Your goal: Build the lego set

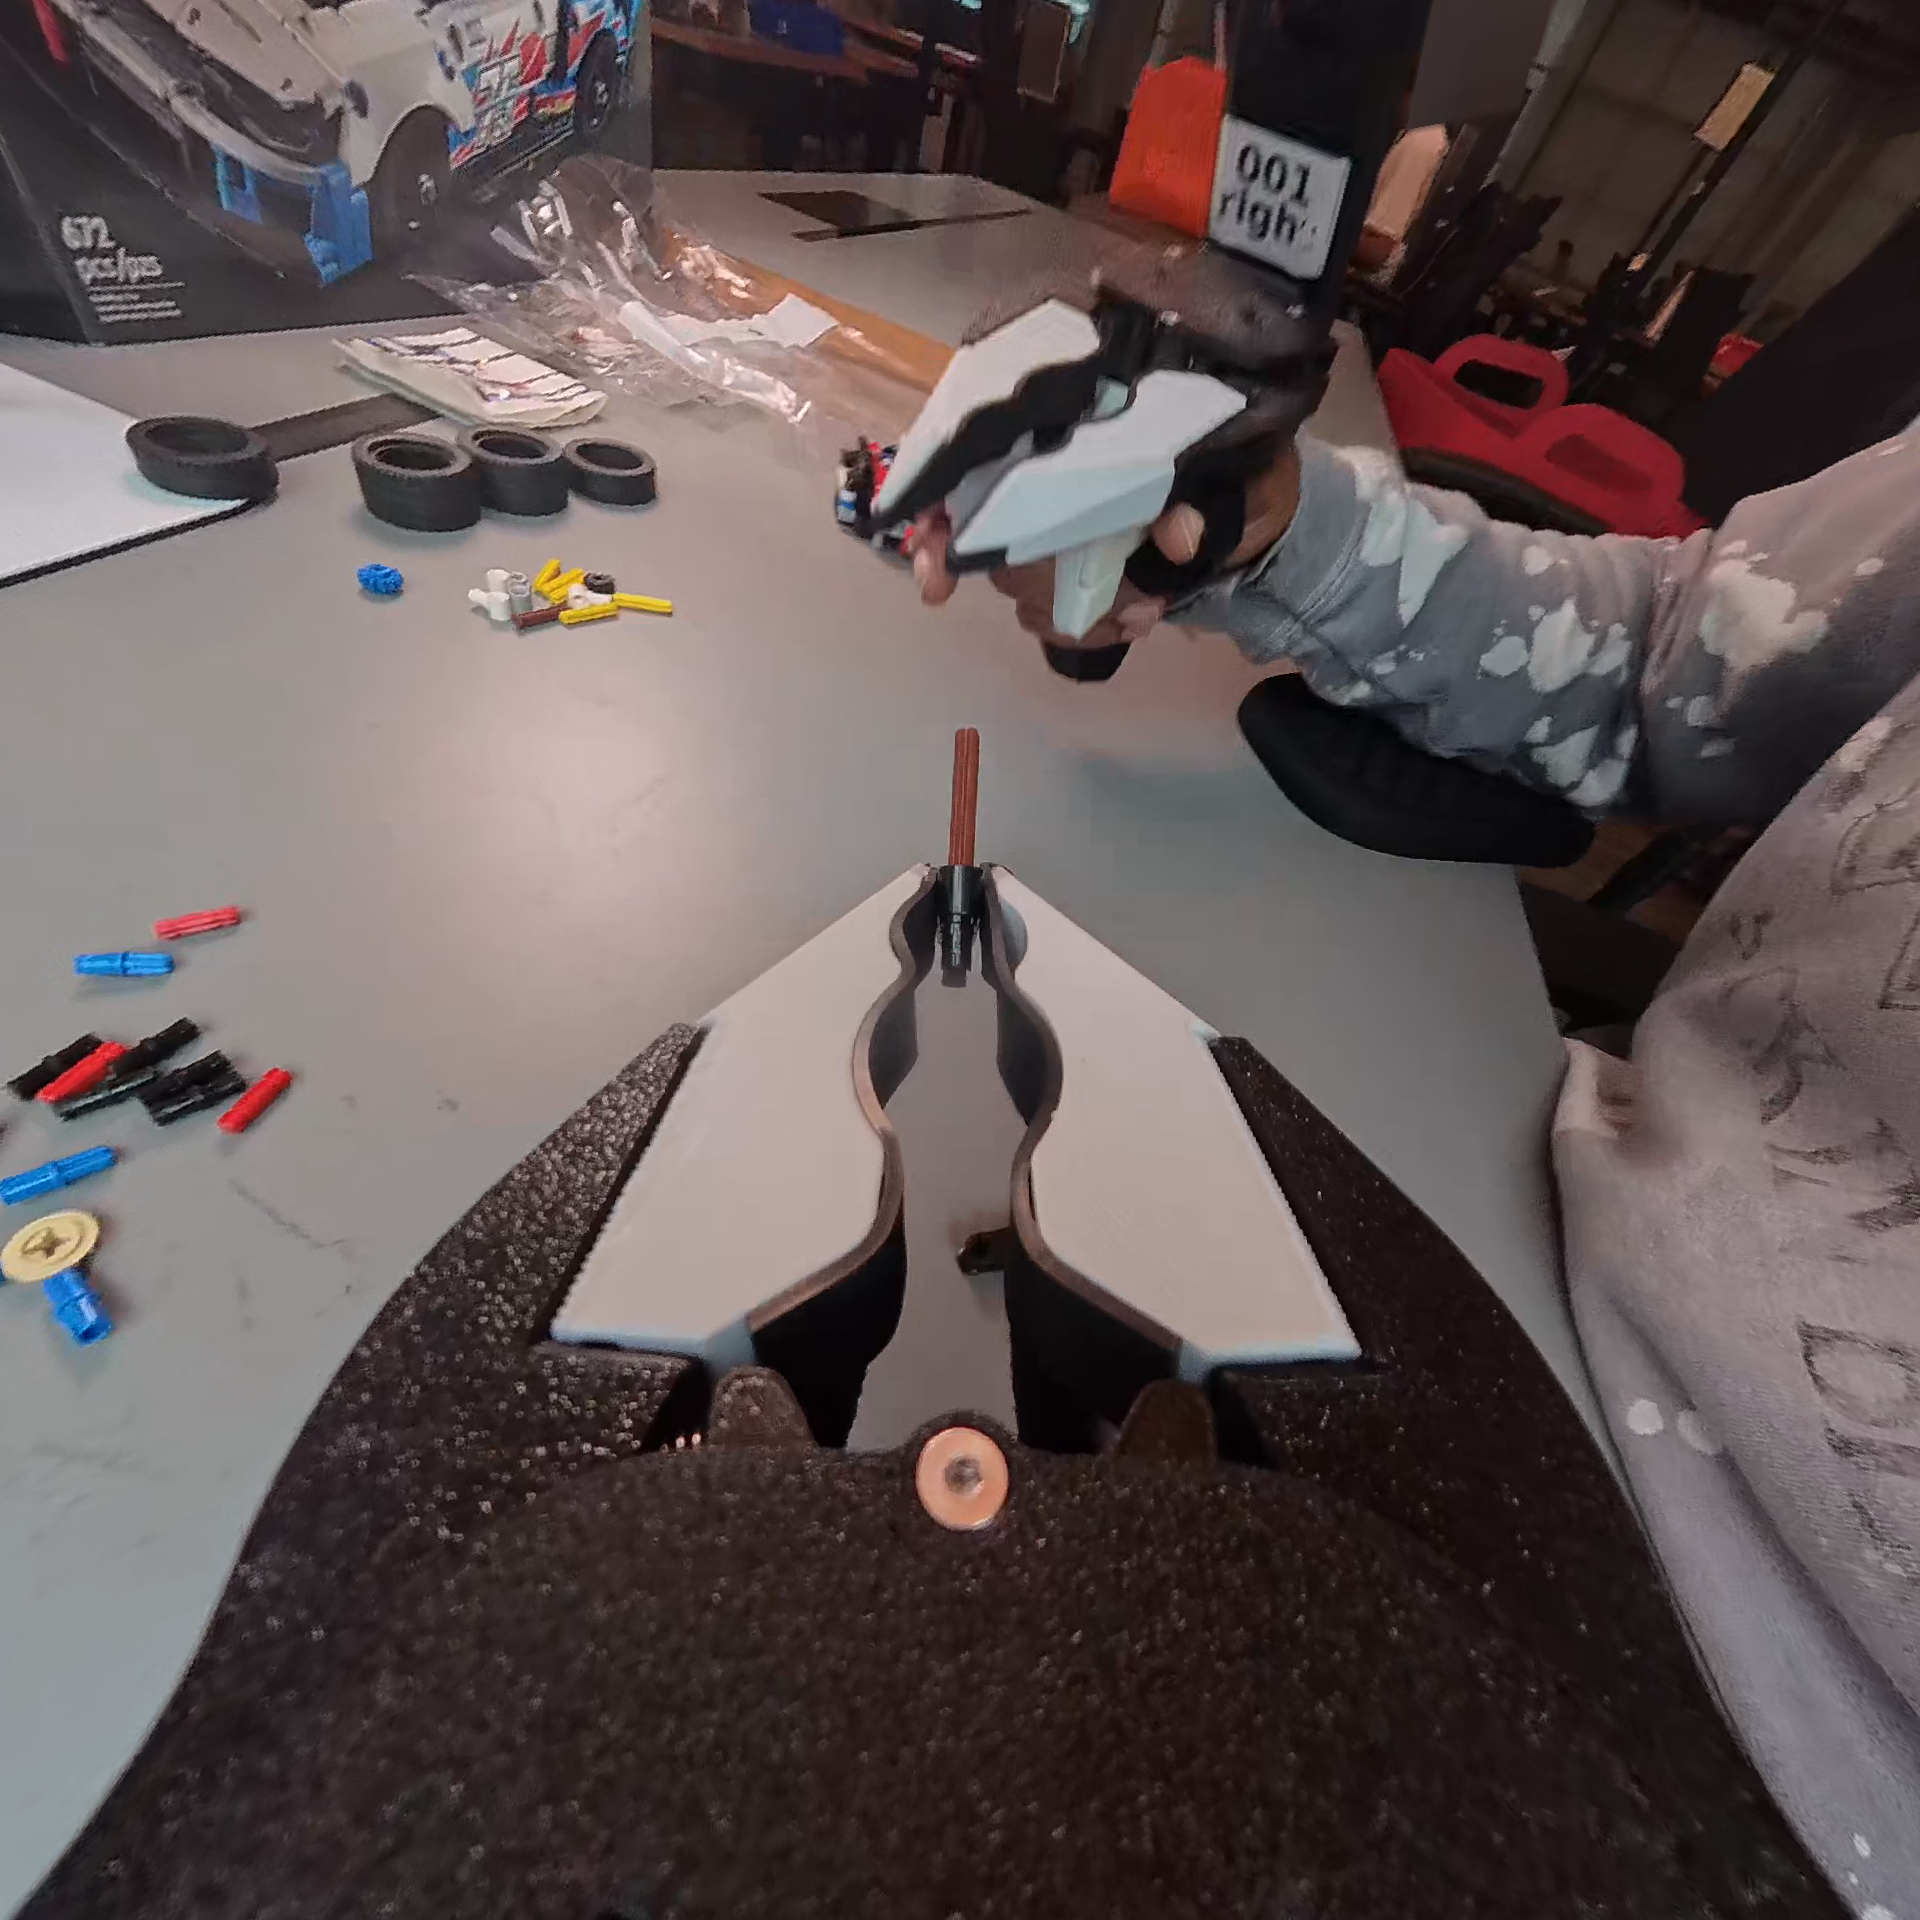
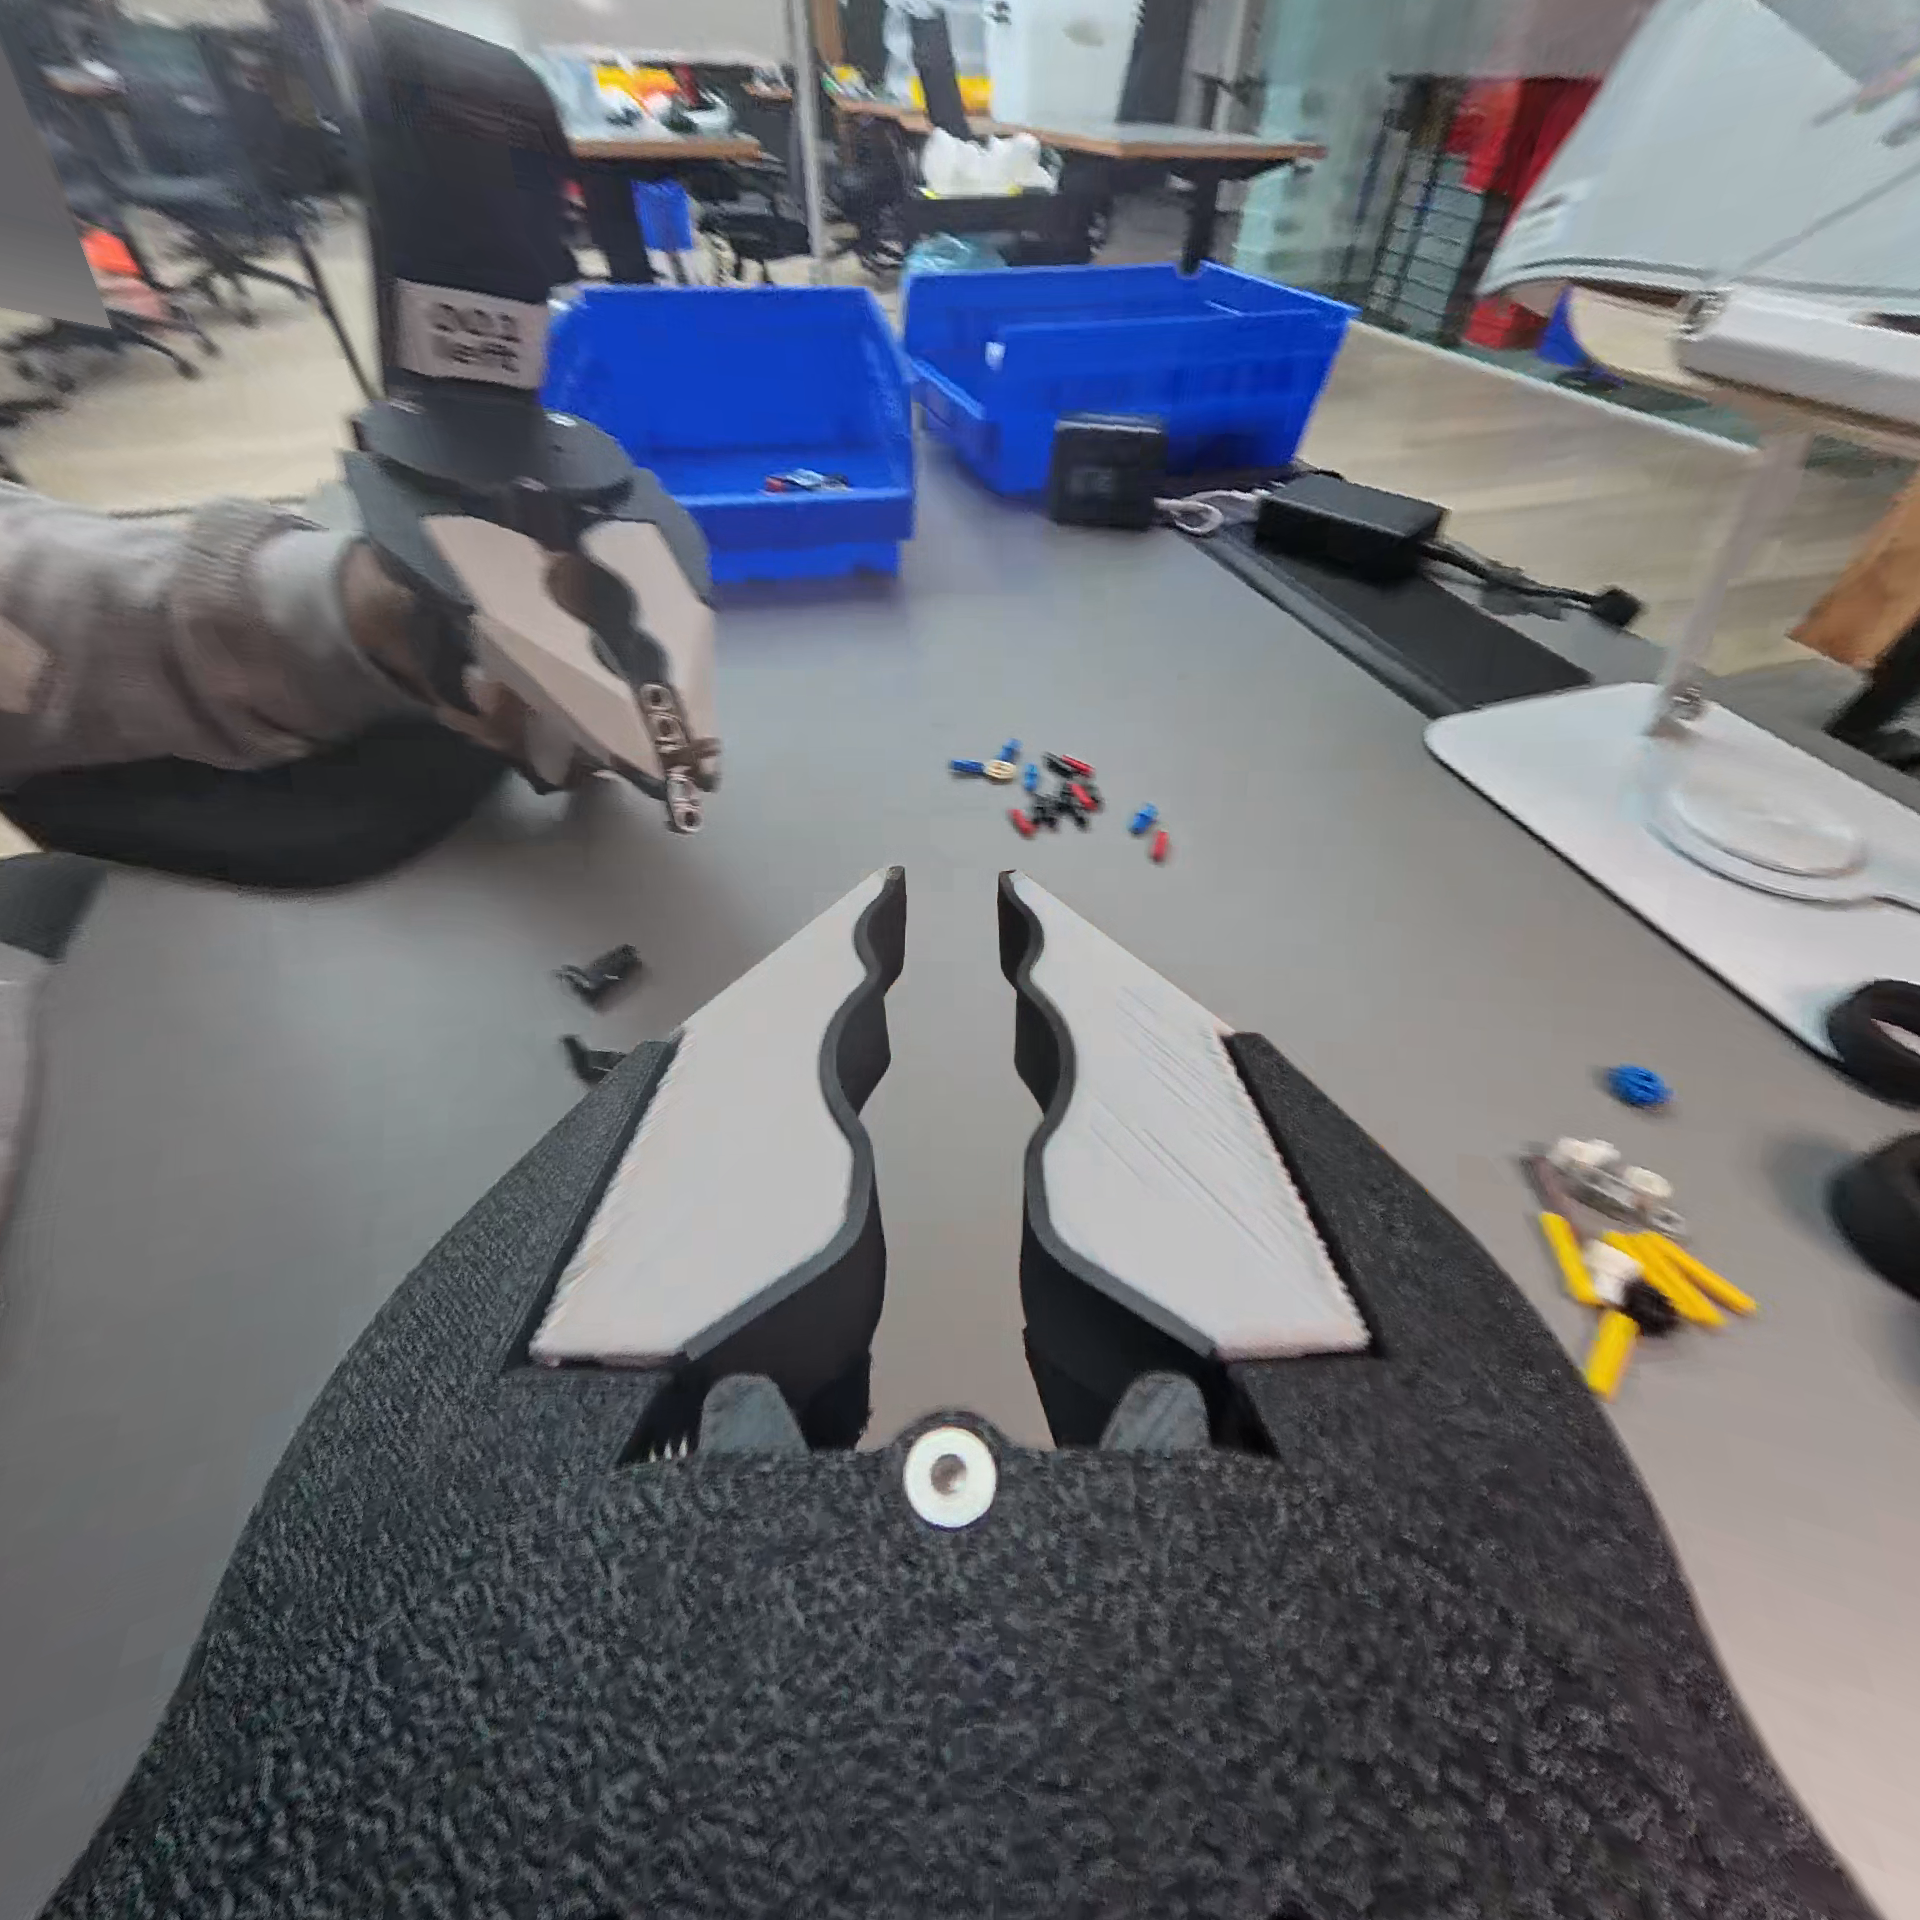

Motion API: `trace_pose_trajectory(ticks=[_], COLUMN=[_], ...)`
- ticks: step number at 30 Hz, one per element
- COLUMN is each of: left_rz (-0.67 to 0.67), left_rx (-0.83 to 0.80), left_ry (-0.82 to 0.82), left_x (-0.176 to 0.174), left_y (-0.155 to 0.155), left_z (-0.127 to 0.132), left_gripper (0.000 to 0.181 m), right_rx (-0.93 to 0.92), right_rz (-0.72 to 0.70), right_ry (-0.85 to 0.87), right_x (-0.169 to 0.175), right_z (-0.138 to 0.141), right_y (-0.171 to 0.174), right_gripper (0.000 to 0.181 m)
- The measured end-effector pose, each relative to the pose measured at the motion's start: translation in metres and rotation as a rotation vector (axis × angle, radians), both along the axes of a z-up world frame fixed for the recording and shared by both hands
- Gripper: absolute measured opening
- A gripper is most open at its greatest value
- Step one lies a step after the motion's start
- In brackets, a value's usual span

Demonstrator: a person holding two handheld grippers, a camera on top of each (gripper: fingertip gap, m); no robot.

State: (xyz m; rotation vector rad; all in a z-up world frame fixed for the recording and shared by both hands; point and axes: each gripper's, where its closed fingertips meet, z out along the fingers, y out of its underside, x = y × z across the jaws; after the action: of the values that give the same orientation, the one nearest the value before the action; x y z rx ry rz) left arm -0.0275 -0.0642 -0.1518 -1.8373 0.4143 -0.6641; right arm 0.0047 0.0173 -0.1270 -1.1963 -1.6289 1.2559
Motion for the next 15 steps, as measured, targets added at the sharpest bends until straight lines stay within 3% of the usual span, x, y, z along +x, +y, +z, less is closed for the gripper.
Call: trace_pose_trajectory(ticks=[1,3,6,9,15], left_rz=[-0.034,-0.092,-0.153,-0.166,-0.176], left_rx=[0.025,0.070,0.120,0.125,0.118], left_ry=[-0.021,-0.048,-0.063,-0.031,-0.031], left_x=[0.007,0.019,0.034,0.039,0.041], left_y=[-0.003,-0.009,-0.016,-0.018,-0.020], left_z=[0.005,0.014,0.022,0.020,0.019], left_gripper=[0.007,0.007,0.007,0.007,0.007], right_rx=[-0.037,-0.087,-0.117,-0.135,-0.150], right_rz=[0.064,0.168,0.245,0.293,0.335], right_ry=[0.015,0.032,0.050,0.069,0.082], right_x=[0.003,0.006,0.005,0.005,0.010], right_z=[0.000,0.000,0.002,0.007,0.009], right_y=[-0.023,-0.060,-0.089,-0.100,-0.105], right_gripper=[0.017,0.019,0.019,0.001,0.000])
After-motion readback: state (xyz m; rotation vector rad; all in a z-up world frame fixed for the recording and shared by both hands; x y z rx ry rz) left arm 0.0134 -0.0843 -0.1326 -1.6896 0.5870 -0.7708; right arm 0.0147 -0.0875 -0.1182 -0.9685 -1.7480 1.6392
